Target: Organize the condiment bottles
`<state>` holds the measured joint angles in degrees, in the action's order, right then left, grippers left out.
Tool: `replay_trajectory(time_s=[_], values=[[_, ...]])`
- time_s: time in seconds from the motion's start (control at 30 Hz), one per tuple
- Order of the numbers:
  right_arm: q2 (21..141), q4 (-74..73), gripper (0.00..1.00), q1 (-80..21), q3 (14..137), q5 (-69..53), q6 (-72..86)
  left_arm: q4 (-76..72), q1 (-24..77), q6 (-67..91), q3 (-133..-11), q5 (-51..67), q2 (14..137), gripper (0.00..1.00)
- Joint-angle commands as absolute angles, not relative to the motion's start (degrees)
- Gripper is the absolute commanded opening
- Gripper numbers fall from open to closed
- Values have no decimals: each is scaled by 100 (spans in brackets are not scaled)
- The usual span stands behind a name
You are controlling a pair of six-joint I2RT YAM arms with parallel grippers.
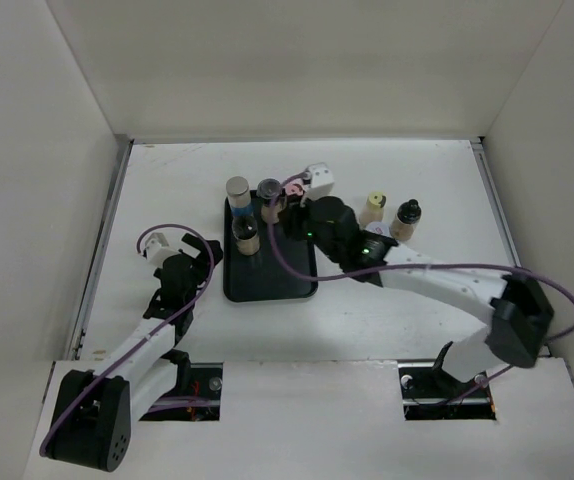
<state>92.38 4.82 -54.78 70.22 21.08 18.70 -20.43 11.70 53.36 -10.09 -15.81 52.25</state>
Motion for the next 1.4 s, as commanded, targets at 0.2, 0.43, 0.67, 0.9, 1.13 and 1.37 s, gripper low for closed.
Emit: replay_trajectory(time_s=[0.2,0.43,0.67,0.9,1.13,1.37], values=[[6662,-264,55,-4408,4447,3507,2083,-2347,1270,5335,-1055,-1564,5265,100],[6749,-273,95,-3845,3999,3665,2127,-2373,1296,5335,-1072,-1538,5317,100],[7443,210,96,-3485,4131,3569,2136,-2364,1287,5326,-1046,-1512,5256,100],[7883,737,90,-3142,4219,3129,2145,-2391,1305,5317,-1072,-1486,5388,100],[8129,1177,83,-3089,4263,2979,1987,-2479,1314,5317,-1072,-1450,5476,100],[8069,1213,56,-3124,4263,3111,1951,-2487,1314,5317,-1064,-1433,5476,100]])
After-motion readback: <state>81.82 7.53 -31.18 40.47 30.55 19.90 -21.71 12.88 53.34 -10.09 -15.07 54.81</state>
